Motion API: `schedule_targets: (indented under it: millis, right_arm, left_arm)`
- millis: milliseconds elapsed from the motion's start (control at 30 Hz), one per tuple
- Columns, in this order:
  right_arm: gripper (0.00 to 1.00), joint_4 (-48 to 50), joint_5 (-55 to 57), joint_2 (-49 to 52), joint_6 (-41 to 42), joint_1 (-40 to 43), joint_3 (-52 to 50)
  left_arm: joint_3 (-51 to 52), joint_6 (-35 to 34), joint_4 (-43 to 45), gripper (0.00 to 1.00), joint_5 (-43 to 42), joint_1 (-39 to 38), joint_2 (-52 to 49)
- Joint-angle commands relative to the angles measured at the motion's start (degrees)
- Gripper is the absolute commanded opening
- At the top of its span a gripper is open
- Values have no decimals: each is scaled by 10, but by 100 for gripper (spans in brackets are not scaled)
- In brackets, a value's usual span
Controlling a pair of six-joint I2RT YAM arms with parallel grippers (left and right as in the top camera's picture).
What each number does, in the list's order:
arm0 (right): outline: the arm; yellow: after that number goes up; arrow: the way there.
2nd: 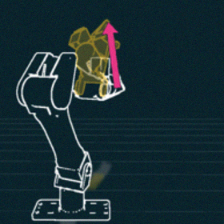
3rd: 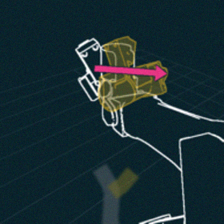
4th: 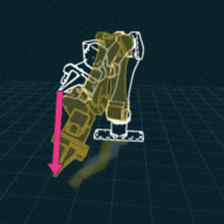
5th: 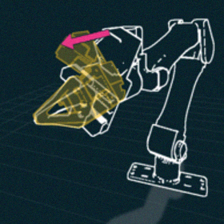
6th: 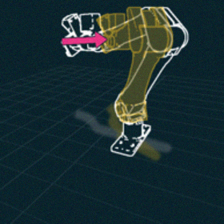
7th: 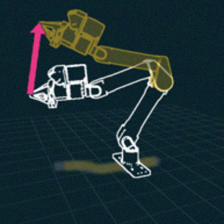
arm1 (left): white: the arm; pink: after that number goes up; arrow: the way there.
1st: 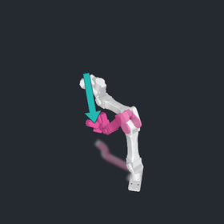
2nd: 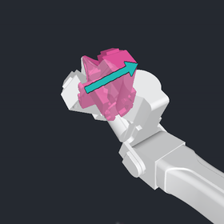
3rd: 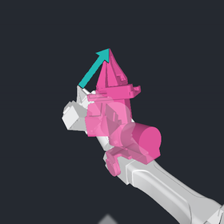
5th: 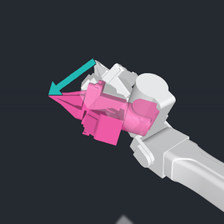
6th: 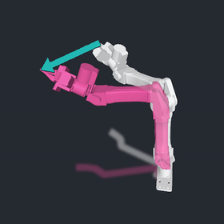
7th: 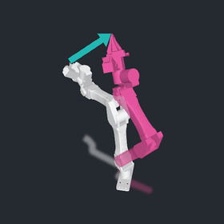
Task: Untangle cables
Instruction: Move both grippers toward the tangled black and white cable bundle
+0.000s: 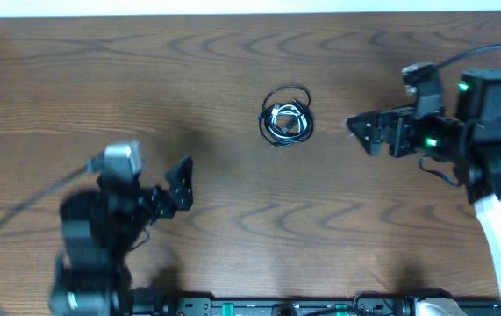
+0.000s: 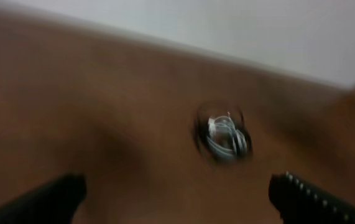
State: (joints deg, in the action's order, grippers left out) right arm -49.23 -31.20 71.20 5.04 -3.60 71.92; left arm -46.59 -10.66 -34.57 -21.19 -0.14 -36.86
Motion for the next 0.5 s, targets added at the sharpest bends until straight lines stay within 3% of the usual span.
schedule_targets:
  millis: [0, 67, 133, 267, 367, 467]
  right_arm:
    - [99, -49, 48, 57, 31, -29, 50]
    - [99, -95, 75, 100, 30, -40, 83]
    - [99, -118, 27, 142, 31, -46, 111]
    - [99, -41, -96, 180, 57, -49, 111]
    - [99, 19, -23, 219, 115, -66, 111]
    - [90, 21, 56, 263, 160, -87, 111]
  left_arm:
    - [-174, 49, -135, 99, -89, -3, -196]
    - [-245, 49, -203, 99, -118, -3, -285]
    - [-301, 48, -240, 99, -177, -3, -380]
    - [-313, -3, -220, 99, -271, -3, -491]
    - [-313, -2, -223, 99, -277, -3, -552]
    - [-313, -2, -230, 99, -277, -3, -589]
